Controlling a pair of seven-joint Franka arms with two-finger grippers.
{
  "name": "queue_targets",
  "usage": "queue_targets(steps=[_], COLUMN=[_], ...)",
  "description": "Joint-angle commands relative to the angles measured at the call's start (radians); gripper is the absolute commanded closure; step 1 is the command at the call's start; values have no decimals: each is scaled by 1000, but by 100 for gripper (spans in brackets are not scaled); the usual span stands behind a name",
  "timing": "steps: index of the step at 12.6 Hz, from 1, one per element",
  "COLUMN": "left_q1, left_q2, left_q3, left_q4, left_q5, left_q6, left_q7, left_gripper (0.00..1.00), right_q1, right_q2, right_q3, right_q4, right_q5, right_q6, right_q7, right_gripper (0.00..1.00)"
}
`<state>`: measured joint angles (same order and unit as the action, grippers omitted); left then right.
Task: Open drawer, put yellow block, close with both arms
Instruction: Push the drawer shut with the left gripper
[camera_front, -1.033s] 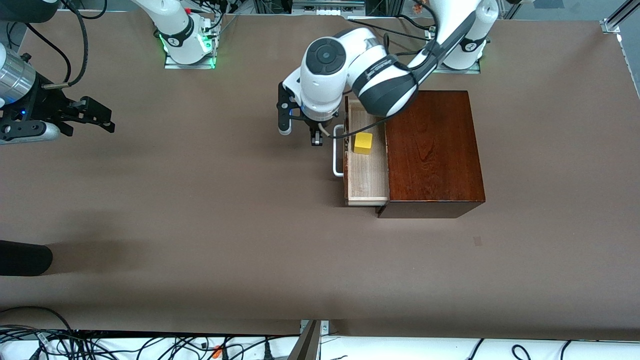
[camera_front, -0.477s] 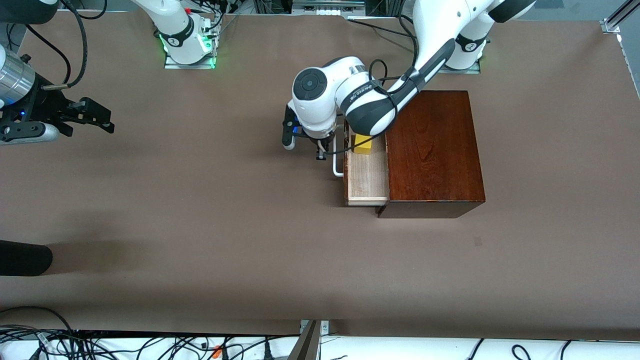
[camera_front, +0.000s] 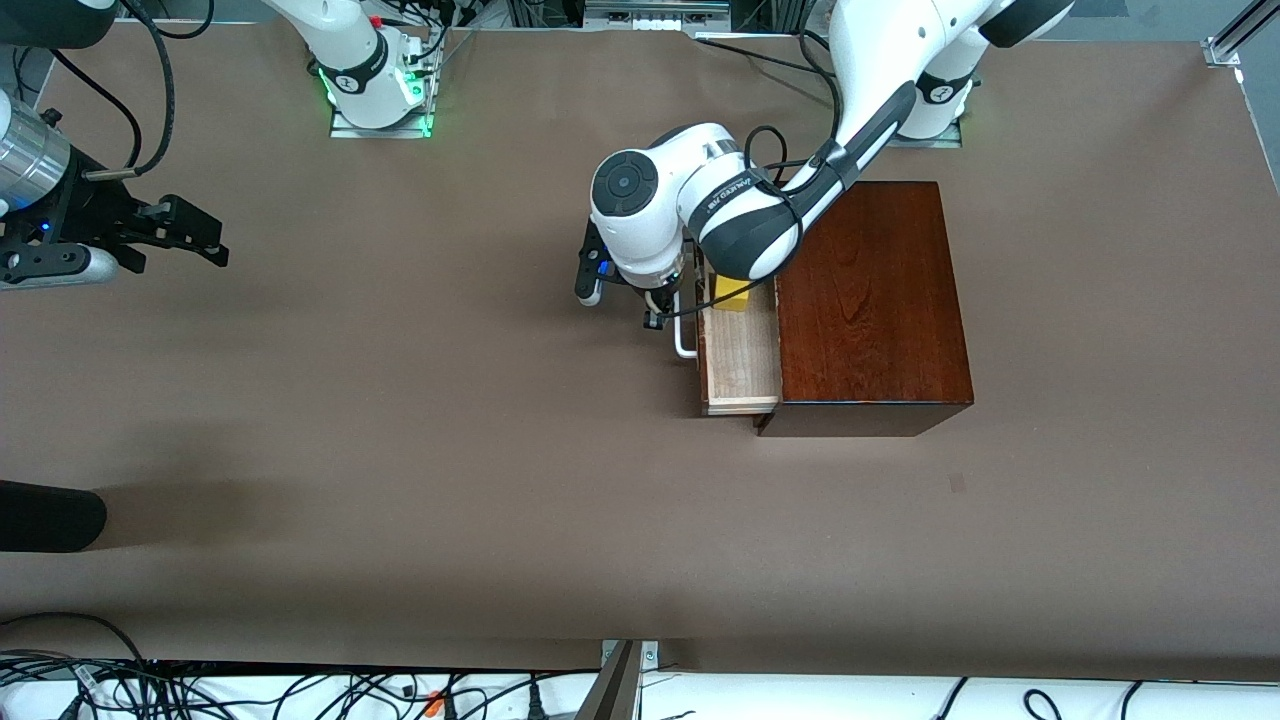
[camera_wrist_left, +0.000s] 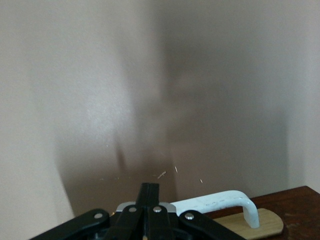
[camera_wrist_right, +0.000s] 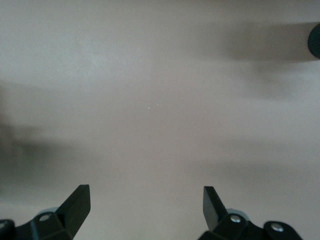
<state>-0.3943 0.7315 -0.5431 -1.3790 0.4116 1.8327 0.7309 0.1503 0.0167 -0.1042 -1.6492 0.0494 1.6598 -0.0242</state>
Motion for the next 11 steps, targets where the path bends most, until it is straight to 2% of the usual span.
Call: queue_targets(steps=[1,4,11], left_q1=[19,17,29], left_q2=[-17,-18,-30], left_q3=[68,66,64], left_q4=[-29,-29,-9], left_q5=[39,33,27], left_q6=[-203,-279,-286], left_q7=[102,168,154], left_gripper=[100,100,100], right_q1=[-9,-11,-11], right_q2=[5,5,8], right_q3=[3,3,1], right_q4=[16,14,14], right_q5=[0,0,0], right_q6=[-14,-14,-14], right_q7=[15,15,15], right_gripper=[0,0,0])
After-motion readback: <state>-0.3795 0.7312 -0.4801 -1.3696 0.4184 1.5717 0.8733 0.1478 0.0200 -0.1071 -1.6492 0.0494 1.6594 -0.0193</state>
